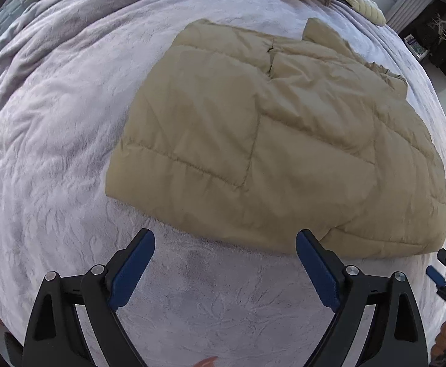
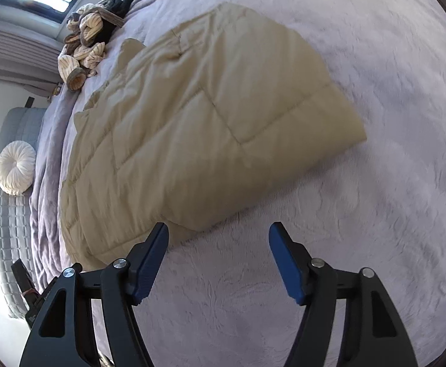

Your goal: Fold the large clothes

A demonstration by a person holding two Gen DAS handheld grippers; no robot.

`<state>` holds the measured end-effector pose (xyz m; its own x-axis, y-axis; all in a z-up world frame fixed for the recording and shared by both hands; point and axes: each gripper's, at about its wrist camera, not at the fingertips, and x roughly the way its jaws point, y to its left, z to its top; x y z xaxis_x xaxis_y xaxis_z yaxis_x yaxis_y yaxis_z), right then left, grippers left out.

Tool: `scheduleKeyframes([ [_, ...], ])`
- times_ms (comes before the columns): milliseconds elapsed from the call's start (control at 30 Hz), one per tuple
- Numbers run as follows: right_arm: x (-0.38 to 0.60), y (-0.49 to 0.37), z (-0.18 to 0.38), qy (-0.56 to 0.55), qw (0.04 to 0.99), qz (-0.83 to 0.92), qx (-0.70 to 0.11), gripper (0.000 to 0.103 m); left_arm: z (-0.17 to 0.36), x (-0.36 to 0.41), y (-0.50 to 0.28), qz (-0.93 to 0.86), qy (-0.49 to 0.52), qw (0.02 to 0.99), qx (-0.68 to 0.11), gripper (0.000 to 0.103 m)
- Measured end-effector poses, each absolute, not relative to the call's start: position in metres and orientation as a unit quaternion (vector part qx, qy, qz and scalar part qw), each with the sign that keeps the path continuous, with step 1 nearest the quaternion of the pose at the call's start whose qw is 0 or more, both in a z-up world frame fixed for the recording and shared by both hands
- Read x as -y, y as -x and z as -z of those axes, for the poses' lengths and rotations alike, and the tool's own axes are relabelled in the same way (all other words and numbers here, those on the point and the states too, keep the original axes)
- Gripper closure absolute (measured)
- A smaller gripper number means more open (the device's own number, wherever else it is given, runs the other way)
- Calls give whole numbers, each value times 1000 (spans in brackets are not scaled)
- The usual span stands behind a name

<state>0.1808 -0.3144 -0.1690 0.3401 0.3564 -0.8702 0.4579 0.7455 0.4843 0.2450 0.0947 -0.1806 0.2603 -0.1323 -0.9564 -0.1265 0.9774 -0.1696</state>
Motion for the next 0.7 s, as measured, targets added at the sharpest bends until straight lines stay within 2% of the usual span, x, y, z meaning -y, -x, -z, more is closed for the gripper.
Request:
scheduleKeyframes([
  [33,314,-180,171,-362,736,33,-571,23,182,-94,-245,2,106,787,-608,9],
  [67,314,-180,173,-371,736,31,-566,20,183,-94,-244,1,104,787,-608,9],
  [233,313,-179,180,-394,729,19,-560,18,190,-93,-245,3,104,783,-614,9],
  [300,311,-180,186,-412,724,10,-554,13,192,-92,-246,3,106,780,-617,9],
  [333,311,-180,186,-412,724,10,-554,0,193,-92,-246,3,107,779,-617,9],
  [533,312,-186,198,-451,705,-11,-548,0,196,-91,-248,4,105,779,-618,9],
  [700,316,-187,207,-487,686,-22,-541,0,204,-115,-249,19,183,766,-616,9],
])
